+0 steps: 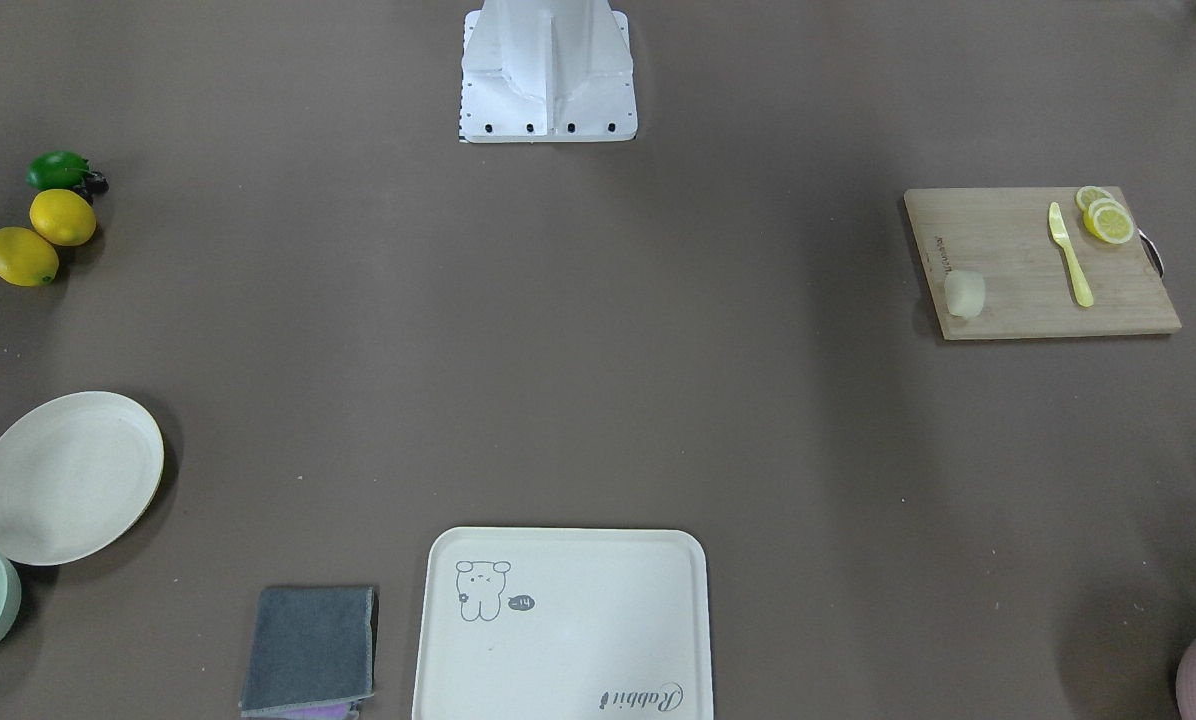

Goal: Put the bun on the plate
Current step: 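Reach the right gripper to the white plate rim, grasp and lift it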

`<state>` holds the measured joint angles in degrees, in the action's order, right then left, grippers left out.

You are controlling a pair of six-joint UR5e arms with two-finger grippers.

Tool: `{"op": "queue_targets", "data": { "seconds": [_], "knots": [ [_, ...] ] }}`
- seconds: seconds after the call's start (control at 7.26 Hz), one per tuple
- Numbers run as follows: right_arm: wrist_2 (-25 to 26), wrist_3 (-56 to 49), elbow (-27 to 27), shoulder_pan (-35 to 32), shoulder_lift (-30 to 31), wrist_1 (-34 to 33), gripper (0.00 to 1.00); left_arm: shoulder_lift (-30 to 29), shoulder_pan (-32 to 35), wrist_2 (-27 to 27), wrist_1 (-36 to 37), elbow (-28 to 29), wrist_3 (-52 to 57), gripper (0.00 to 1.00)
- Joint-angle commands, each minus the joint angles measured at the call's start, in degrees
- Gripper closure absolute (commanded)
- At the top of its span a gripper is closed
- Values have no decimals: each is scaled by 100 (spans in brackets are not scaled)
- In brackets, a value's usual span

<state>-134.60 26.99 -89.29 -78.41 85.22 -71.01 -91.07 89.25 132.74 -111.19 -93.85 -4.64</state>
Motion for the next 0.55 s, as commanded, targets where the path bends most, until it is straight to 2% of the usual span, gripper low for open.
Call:
{"op": "queue_targets", "data": {
  "seconds": [0.0,0.14,0.41],
  "knots": [
    [886,1697,971,1015,-172,2003,0,115,-144,-3,-429,42,-518,2],
    [1161,2191,1062,1403,-173,2351,0,116,-145,-3,-430,42,-520,2],
    [1322,2319,1063,1670,-199,2390,0,116,-153,-3,-421,50,-520,2]
  ]
}}
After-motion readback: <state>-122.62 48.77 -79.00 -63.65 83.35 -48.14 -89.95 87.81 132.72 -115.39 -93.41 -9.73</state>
